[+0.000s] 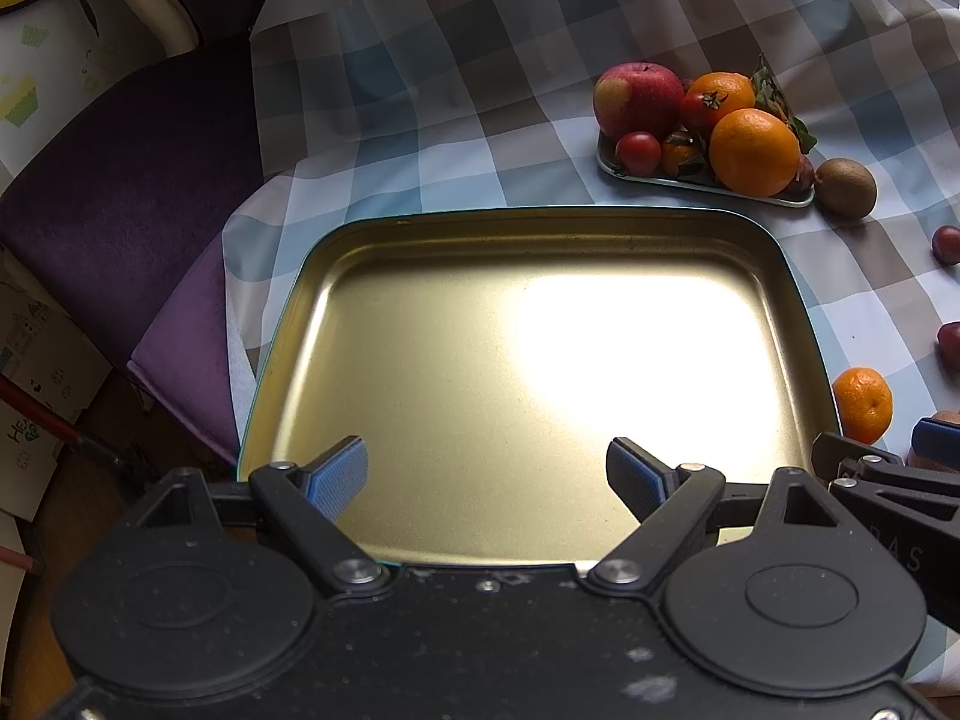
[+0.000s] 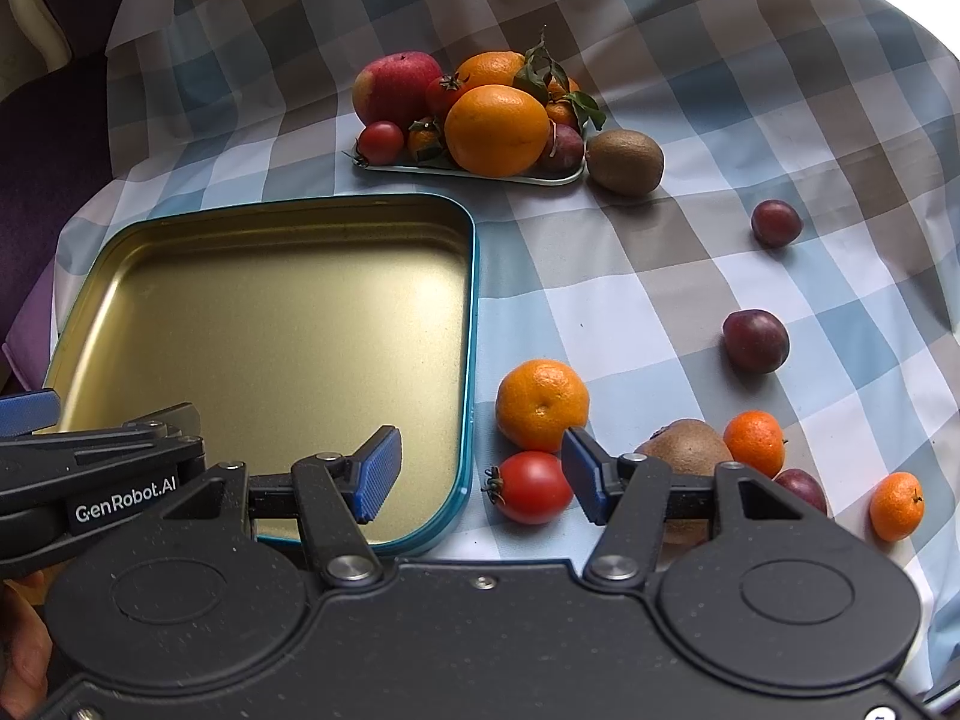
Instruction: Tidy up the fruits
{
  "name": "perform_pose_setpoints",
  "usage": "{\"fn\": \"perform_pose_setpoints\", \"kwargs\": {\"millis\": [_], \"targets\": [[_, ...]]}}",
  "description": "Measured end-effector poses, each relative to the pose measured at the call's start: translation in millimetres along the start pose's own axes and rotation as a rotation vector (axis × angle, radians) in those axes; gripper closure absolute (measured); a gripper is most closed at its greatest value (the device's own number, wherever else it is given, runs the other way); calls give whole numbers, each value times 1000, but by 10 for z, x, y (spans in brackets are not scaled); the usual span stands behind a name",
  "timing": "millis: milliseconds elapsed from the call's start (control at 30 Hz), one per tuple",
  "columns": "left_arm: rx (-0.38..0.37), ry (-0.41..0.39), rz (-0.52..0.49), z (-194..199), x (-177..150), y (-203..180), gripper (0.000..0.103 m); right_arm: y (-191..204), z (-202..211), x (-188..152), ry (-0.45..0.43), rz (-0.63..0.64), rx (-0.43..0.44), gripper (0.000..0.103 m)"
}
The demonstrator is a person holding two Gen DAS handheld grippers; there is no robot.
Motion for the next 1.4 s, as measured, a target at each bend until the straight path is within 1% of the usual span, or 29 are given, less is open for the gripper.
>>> {"fn": "perform_pose_setpoints", "kwargs": {"millis": [1067,1300,1400], "targets": [[-3,-4,5,-9,2,-34,12,10,19,-18,1,6,-3,41],[-1,-21,0,9,-28,-10,12,-8,-5,-9,-4,6,-9,41],[-35,-41,25,36,-30,11,12,-15,-1,-10,-12,5,-13,41]]}}
Point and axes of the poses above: each gripper's, at about its wrist camera, not at the fingertips, and z roughly against the way its jaws point, y to its left, x to its top, the point moved 2 cm from there along -z, roughly the way its jaws point, and after that the axes turned 2 degrees about z, right-handed, at the moved point
